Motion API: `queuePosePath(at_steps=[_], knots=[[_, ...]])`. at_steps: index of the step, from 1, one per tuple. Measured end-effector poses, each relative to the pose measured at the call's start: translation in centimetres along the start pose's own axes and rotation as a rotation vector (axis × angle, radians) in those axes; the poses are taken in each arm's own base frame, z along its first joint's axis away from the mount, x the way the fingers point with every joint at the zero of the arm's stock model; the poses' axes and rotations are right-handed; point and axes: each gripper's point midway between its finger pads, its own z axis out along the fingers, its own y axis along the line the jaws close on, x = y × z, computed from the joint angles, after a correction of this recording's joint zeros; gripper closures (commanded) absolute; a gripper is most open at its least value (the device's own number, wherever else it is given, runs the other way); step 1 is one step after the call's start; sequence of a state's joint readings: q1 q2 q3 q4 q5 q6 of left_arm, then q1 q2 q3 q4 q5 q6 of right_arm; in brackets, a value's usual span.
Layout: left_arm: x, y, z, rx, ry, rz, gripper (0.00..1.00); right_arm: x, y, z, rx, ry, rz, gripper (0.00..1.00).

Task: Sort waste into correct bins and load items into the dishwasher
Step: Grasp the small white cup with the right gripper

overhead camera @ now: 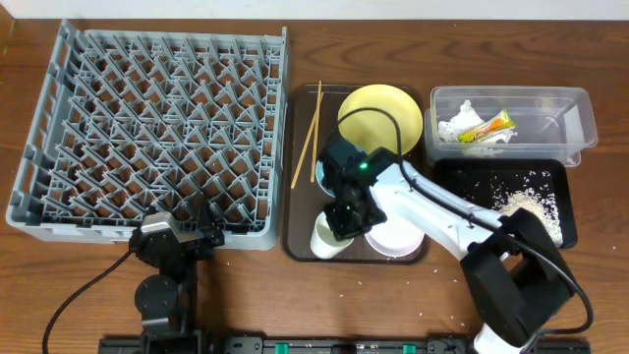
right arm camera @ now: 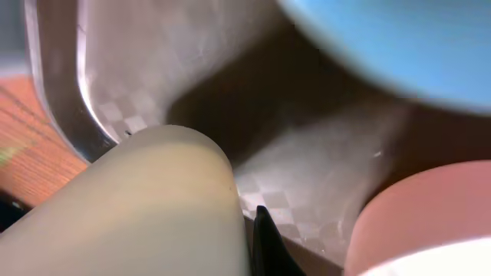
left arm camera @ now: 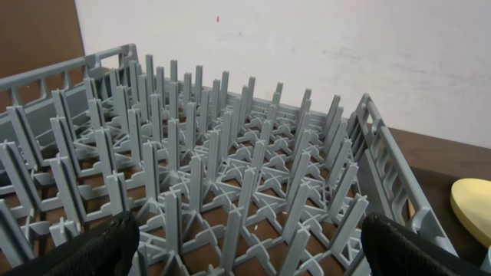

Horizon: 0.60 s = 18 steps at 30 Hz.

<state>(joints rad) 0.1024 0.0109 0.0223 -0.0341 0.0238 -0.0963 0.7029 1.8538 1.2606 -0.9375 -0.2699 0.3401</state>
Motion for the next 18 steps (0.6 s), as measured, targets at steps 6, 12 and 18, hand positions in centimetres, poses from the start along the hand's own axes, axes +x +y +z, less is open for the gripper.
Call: queuePosePath(at_steps=[6,12,18], knots=[[0.0,0.0,0.0,0.0,0.0,0.0,0.07,-4.6,-1.5,-8.0,-0.097,-0.268,0.047,0.99],[0.0,0.0,0.0,0.001,0.0,0.0,0.07,-7.4,-5.0,-15.4,-0.272,-0.484,0.067,0.99],[-0.1,0.0,0.0,0.001,-0.004,-0.137,0.07,-7.9,-4.9,-17.1,-0.415,-0.528,-0.014,0.99]])
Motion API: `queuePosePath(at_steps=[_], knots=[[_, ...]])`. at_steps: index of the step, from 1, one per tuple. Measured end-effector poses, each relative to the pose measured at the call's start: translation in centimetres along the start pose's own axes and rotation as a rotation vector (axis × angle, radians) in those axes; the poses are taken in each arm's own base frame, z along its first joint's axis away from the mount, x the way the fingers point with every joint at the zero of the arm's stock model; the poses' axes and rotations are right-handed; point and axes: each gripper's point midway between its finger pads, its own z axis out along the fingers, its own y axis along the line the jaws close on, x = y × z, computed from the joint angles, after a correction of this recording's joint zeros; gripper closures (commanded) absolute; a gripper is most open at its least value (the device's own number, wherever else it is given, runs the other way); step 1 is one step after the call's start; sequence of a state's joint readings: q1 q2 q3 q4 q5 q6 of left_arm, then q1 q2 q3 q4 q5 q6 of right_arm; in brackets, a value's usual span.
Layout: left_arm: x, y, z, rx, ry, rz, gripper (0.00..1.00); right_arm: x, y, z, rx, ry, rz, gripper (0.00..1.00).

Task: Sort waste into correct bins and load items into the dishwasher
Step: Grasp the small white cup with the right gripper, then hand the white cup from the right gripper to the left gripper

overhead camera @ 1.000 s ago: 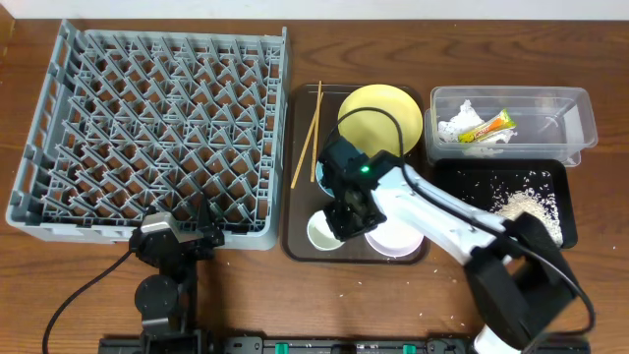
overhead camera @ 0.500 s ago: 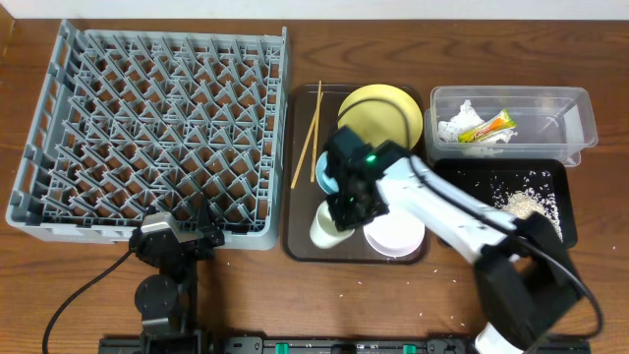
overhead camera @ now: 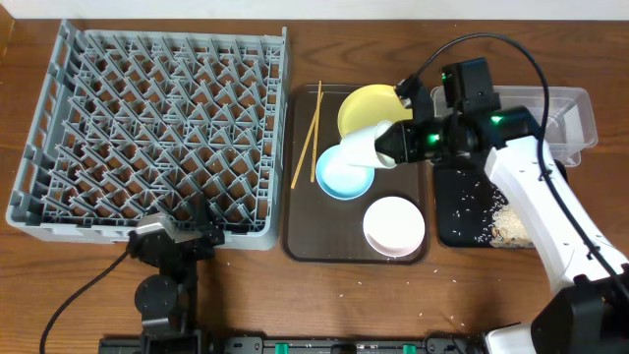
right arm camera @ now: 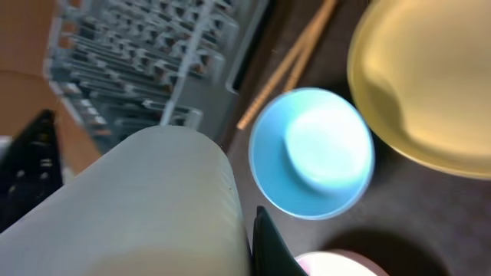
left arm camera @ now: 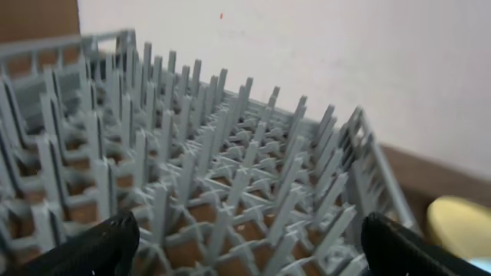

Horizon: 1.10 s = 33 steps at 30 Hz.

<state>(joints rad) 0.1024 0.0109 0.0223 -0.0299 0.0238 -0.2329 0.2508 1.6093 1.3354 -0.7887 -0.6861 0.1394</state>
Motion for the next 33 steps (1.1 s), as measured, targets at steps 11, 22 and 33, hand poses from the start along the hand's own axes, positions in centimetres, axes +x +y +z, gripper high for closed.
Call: queuePosePath(at_steps=[11,22,33], knots=[[0.6,-3.0,0.3,0.14,0.117,-0.532,0.07,-1.2,2.0,-0.1,-0.106,-0.04,-0.075,0.99],[-4.8,-11.5,5.1,0.363,0.494,-0.703,0.07,-1.7,2.6,-0.2,-0.14,-0.061,-0.091,0.99],[-0.3,-15.2,6.9,0.382,0.984,-1.295,0.07,-3.9,2.7,0.1,-0.16,-0.129,-0.08,0.99]])
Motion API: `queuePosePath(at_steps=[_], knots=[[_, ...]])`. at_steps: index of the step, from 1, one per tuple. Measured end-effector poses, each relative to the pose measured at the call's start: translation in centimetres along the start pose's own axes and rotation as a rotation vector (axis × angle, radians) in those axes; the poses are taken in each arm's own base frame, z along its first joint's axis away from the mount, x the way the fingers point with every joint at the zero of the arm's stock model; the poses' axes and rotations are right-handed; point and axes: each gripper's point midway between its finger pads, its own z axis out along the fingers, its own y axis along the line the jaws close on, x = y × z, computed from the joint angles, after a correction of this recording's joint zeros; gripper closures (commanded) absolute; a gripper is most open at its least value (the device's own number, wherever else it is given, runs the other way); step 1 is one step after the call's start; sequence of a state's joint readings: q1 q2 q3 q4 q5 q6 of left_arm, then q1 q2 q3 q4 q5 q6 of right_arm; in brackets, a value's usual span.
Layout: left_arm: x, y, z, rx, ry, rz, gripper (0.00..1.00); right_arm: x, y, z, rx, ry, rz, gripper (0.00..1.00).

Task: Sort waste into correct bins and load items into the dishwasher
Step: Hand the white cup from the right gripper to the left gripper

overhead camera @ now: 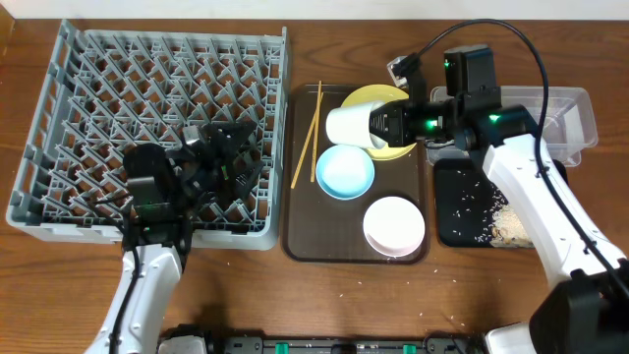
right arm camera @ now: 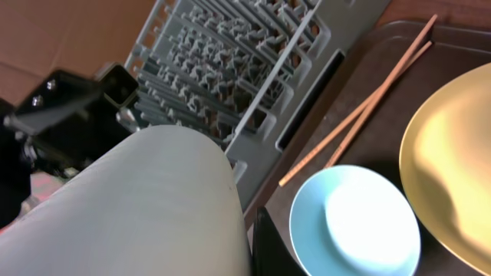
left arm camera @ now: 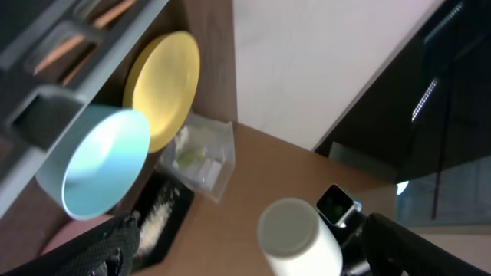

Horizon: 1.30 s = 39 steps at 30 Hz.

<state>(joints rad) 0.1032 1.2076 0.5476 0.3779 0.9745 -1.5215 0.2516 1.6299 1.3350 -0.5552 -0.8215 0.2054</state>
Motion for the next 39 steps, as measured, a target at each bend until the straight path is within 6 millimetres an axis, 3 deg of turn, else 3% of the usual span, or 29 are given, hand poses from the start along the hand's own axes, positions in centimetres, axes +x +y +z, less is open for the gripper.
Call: queuePosePath(at_steps=[5,8,13,19,24,32,33,36,39], knots=[[3.0,-0.1,0.0,0.009,0.201,0.001,0.07,-1.1,-0.7,2.6,-0.099,-0.014,-0.001,0.99],[4.9,-1.9,-0.6,0.075,0.304,0.156,0.07,-0.9,0.1,4.7,-0.195,0.006,-0.019,0.99],[7.2,-2.1,-1.5,0.104,0.436,0.291,0.07,0.2,2.8,7.5,-0.364,0.059,-0.066,0.99],[8.1,-1.8,-2.0,0.116,0.499,0.357,0.07,1.9,8.2,9.4,-0.523,0.108,-0.174,0.99],[8.4,-1.8,-2.1,0.118,0.513,0.367,0.07,3.8,10.8,10.5,-0.576,0.166,-0.186,0.99],[8.4,-1.8,-2.1,0.119,0.513,0.369,0.08,5.6,11.4,11.4,-0.617,0.23,-0.162,0.99],[8.4,-1.8,-2.1,0.119,0.514,0.37,0.1,5.6,11.4,11.4,-0.618,0.231,-0.161,0.99],[8.4,-1.7,-2.1,0.118,0.514,0.368,0.33,5.6,11.5,11.3,-0.627,0.235,-0.161,0.99],[8.4,-1.5,-2.1,0.116,0.524,0.366,0.48,5.7,11.7,11.0,-0.641,0.246,-0.15,0.99]])
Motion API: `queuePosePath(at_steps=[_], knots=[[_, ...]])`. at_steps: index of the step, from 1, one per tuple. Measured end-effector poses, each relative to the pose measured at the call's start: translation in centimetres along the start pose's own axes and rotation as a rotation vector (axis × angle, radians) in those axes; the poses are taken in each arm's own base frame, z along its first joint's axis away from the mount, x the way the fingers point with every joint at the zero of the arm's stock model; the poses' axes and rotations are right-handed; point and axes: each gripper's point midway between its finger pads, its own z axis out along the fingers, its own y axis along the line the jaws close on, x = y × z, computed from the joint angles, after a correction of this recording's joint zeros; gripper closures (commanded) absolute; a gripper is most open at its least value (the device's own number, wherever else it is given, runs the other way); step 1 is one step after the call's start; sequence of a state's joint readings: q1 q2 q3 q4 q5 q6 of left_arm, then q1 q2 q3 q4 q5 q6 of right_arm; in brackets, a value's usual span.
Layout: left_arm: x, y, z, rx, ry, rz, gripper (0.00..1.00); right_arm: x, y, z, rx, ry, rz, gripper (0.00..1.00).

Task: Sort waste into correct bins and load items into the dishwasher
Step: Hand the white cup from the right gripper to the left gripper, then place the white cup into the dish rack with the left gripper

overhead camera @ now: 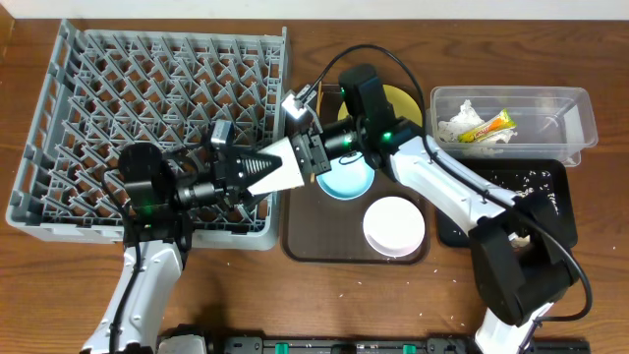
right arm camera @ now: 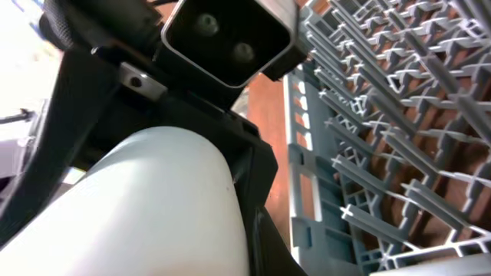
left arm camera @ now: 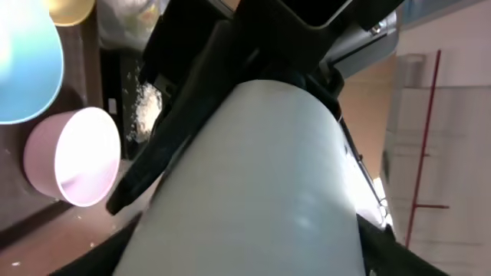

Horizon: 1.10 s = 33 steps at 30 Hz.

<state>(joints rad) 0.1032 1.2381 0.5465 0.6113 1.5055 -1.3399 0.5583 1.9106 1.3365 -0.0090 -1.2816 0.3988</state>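
A white cup (overhead camera: 280, 169) lies sideways in the air over the right edge of the grey dish rack (overhead camera: 147, 98). My right gripper (overhead camera: 307, 155) is shut on its right end. My left gripper (overhead camera: 254, 173) stands open with its fingers either side of the cup's left end. The cup (left arm camera: 253, 184) fills the left wrist view, with the fingers at the bottom corners, spread wide. It also fills the lower left of the right wrist view, where the cup (right arm camera: 146, 207) hides my own fingers and the rack (right arm camera: 399, 115) lies behind.
A brown tray (overhead camera: 295, 246) right of the rack holds a blue bowl (overhead camera: 349, 182), a pink bowl (overhead camera: 393, 226) and a yellow plate (overhead camera: 405, 106). Further right are a clear bin (overhead camera: 511, 118) with wrappers and a black tray (overhead camera: 550, 177) scattered with rice.
My right gripper has carried the cup from above the yellow plate leftward to the rack's right edge. My left gripper has come up to the cup and now has its open fingers around it.
My right gripper was down on the white cup at the tray's front left, with the left arm parked in front of the rack. Then it held the cup lifted over the tray. The left arm rose over the rack, and now both grippers meet at the cup.
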Motion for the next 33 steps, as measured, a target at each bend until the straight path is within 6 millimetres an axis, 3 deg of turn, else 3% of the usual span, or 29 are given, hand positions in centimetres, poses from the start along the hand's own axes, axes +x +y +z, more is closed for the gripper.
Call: queuePosePath(at_steps=[5,6,10,11,12,13,14,18,21,26,33], knots=[[0.3,0.0,0.0,0.003,0.018,0.032,0.59,0.0,0.4,-0.2,-0.023,0.007,0.034,0.98],[0.3,0.0,0.0,0.003,0.017,0.032,0.62,0.0,0.4,-0.2,-0.022,0.007,0.033,0.92],[0.2,-0.1,0.0,0.002,0.01,0.027,0.69,-0.1,0.0,-0.2,0.0,-0.002,0.025,0.49],[0.1,-0.1,0.0,0.002,0.006,0.027,0.71,-0.1,-0.2,-0.2,0.01,-0.005,0.02,0.43],[0.1,-0.1,0.0,0.002,0.006,0.029,0.72,-0.2,-0.3,-0.2,0.016,-0.008,0.014,0.22],[0.0,-0.2,0.0,0.003,0.003,0.034,0.72,-0.3,-0.5,-0.4,0.023,-0.014,0.013,0.09],[0.0,-0.3,0.0,0.004,0.002,0.043,0.72,-0.4,-0.6,-0.6,0.028,-0.019,0.012,0.03],[-0.3,-0.6,-0.2,0.007,-0.012,0.078,0.75,-1.8,-2.8,-4.2,0.101,-0.095,0.041,0.01],[-1.2,-0.6,-1.2,0.005,-0.062,0.079,0.78,-3.3,-5.3,-10.2,0.186,-0.207,0.079,0.01],[-2.8,-1.8,-2.6,0.007,-0.149,0.216,0.77,-3.6,-7.2,-16.3,0.269,-0.309,0.154,0.01],[-6.3,-3.6,-4.5,-0.004,-0.323,0.243,0.77,-2.2,-6.3,-17.5,0.413,-0.303,0.211,0.01]])
